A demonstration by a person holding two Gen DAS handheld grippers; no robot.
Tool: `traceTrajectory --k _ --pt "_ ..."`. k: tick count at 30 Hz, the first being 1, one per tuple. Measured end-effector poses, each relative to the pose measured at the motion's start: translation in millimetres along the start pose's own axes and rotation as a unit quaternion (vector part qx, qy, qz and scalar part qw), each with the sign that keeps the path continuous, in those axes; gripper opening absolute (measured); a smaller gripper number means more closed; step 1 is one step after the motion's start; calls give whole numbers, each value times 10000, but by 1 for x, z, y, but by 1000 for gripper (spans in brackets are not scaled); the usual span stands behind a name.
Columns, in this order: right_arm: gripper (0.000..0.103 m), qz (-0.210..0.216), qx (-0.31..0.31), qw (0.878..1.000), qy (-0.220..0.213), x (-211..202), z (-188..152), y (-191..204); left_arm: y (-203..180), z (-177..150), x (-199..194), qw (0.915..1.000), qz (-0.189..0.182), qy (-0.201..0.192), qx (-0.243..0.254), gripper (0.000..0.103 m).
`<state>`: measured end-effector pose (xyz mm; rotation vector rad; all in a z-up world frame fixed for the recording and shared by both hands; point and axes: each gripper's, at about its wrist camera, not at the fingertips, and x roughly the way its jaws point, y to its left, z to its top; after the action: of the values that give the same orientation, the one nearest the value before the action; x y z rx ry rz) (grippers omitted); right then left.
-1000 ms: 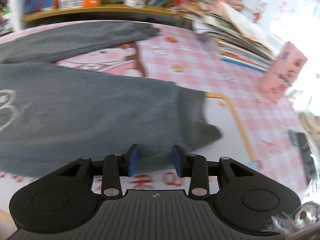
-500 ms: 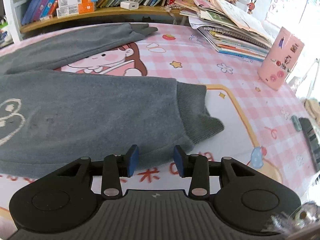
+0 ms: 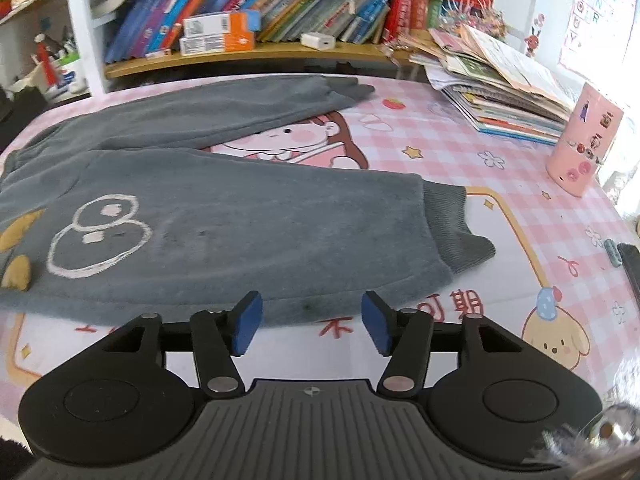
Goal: Fold clothes
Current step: 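Open both tools and release the folded sweatshirt onto the mat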
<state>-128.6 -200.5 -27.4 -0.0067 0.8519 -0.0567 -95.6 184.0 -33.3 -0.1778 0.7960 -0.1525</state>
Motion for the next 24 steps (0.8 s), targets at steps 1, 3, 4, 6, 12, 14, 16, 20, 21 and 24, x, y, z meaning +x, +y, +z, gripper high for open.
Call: traceTrajectory --k 1,3,4,6,12,14,16,20,21,24 --pt "62 -2 -28 10000 -26 -2 -2 3 -2 -1 0 10000 -19 15 59 68" --pt "66 -14 -61 10000 -68 -6 -5 6 -6 -4 -1 9998 -54 41 159 70" --pt "67 -23 -69 9999 -84 -8 -6 7 -8 -5 -2 9998 -69 48 202 72" --pt "71 -59 -64 9999 -106 -12 -9 11 -10 -7 -4 9996 -85 30 274 73" --pt "80 -117 -77 9998 -127 -19 -17 22 -14 -14 -12 9987 -134 -22 488 80" --pt "81 -129 -114 9998 -118 -21 -20 27 -15 -17 -15 9983 -153 -33 558 82" --pt "83 -145 -172 9997 -101 -22 -23 32 -16 -20 -15 9979 -193 -5 615 83" --pt "86 -144 -368 9992 -81 -25 -27 43 -19 -26 -17 9970 -273 51 729 83" --pt "86 -139 -415 9990 -76 -26 -27 46 -20 -27 -17 9967 -293 65 757 83" --pt "86 -121 -552 9984 -70 -27 -29 51 -23 -30 -17 9959 -321 87 841 84"
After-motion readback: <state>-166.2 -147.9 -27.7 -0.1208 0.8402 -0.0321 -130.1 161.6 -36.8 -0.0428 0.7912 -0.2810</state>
